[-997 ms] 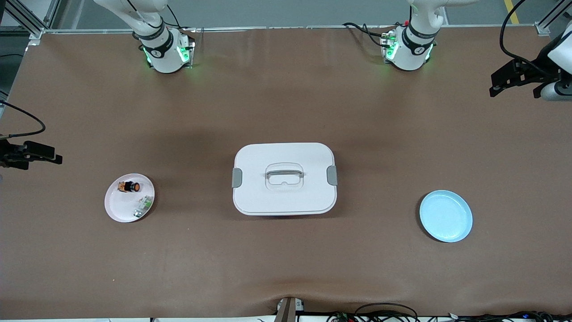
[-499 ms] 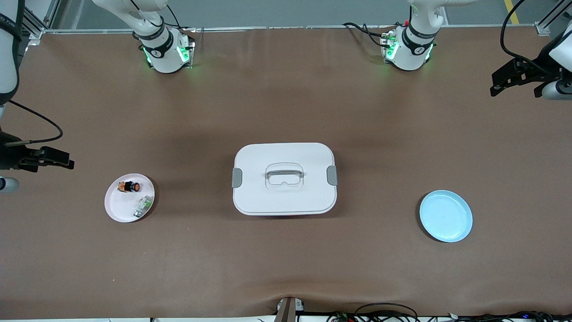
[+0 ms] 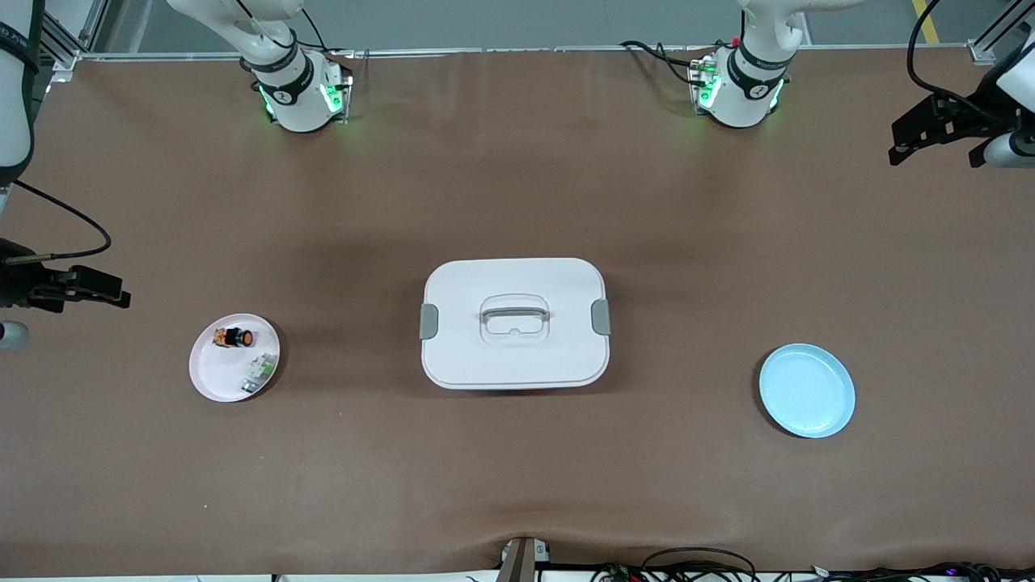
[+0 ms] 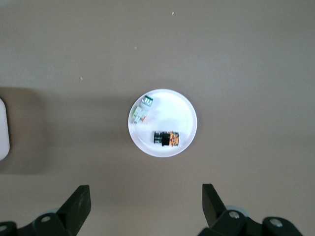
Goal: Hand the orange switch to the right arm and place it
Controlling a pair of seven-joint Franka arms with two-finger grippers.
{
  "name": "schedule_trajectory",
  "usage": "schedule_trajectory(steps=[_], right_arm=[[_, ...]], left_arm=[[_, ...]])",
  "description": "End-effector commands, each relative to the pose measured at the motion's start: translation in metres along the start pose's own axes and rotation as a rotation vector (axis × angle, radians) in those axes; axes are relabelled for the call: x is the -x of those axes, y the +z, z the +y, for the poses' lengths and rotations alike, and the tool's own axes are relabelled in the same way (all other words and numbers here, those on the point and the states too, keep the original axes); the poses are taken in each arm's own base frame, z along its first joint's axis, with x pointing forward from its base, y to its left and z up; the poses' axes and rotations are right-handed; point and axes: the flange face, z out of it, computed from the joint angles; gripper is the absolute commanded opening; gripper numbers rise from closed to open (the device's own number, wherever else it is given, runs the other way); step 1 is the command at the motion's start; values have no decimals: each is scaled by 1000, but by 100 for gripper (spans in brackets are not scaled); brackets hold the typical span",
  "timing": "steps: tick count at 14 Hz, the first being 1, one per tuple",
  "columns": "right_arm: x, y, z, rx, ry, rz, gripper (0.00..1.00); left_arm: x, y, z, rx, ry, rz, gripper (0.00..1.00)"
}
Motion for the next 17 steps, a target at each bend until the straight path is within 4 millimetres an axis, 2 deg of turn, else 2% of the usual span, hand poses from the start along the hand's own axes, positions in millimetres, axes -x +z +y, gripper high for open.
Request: schedule_trajectory(steps=[1, 5, 8, 9, 14, 15, 17], right_arm=[[32, -12, 0, 14, 10, 62, 100], [51, -29, 2, 27, 13, 137, 100], [62, -34, 2, 30, 22, 163, 100], [61, -34, -2, 29, 17, 164, 100], [65, -44, 8, 34, 29, 183, 100], [64, -48, 9, 36, 32, 192, 100], [60, -70, 10, 40, 38, 211, 100]], left_arm=[[15, 0, 6, -16, 0, -4, 100], [18, 1, 10, -19, 8, -7, 100], [19, 0, 11, -21, 11, -5, 100], [18, -1, 10, -20, 11, -4, 100], [7, -5, 7, -40, 13, 6, 100], [6, -9, 7, -41, 12, 13, 100], [6, -9, 5, -41, 11, 15, 100]])
